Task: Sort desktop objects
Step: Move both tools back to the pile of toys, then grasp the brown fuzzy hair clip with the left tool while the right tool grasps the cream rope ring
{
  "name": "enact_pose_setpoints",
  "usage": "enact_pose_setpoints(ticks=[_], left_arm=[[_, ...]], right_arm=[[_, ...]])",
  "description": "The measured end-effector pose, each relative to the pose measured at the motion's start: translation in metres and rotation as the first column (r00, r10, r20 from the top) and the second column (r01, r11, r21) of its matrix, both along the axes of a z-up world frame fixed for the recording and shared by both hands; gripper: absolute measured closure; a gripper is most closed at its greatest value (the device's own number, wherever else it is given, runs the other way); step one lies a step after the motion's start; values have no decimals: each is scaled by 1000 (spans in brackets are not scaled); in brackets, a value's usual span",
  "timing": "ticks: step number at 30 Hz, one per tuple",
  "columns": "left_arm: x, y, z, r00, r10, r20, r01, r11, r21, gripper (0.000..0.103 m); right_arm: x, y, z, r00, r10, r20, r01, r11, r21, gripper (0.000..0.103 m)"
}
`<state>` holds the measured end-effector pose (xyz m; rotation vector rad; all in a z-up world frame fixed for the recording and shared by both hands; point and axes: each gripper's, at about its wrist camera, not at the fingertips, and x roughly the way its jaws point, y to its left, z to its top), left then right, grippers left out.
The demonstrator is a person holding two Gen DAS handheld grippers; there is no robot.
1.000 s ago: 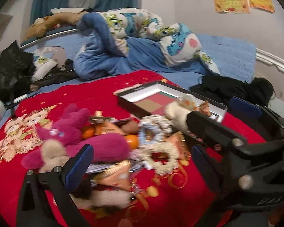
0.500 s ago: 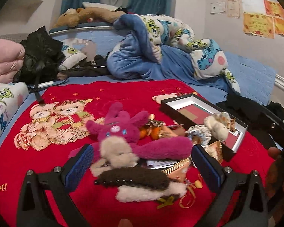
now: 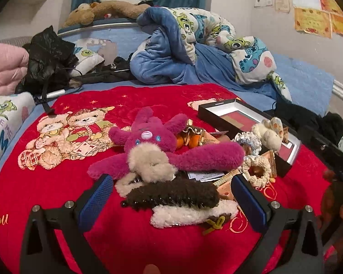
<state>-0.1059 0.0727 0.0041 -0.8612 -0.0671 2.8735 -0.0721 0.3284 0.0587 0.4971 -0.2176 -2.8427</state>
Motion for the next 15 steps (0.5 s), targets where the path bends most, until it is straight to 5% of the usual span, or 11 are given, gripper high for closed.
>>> enact_pose_setpoints(ticks=[5,8,15], left_arm=[[-6,0,-14,999,0,41,-1,1000,26,0],[-14,-3,-25,997,16,74,-18,1000,26,0],[-25,1,-35,993,-15,114,10,999,43,0]], right_arm=[[-15,-6,-18,995,16,101,-25,996,88,0],[-20,-3,-27,990,28,135,-37,997,65,2],[-30,2,-36,973,76,217,-84,996,32,32]])
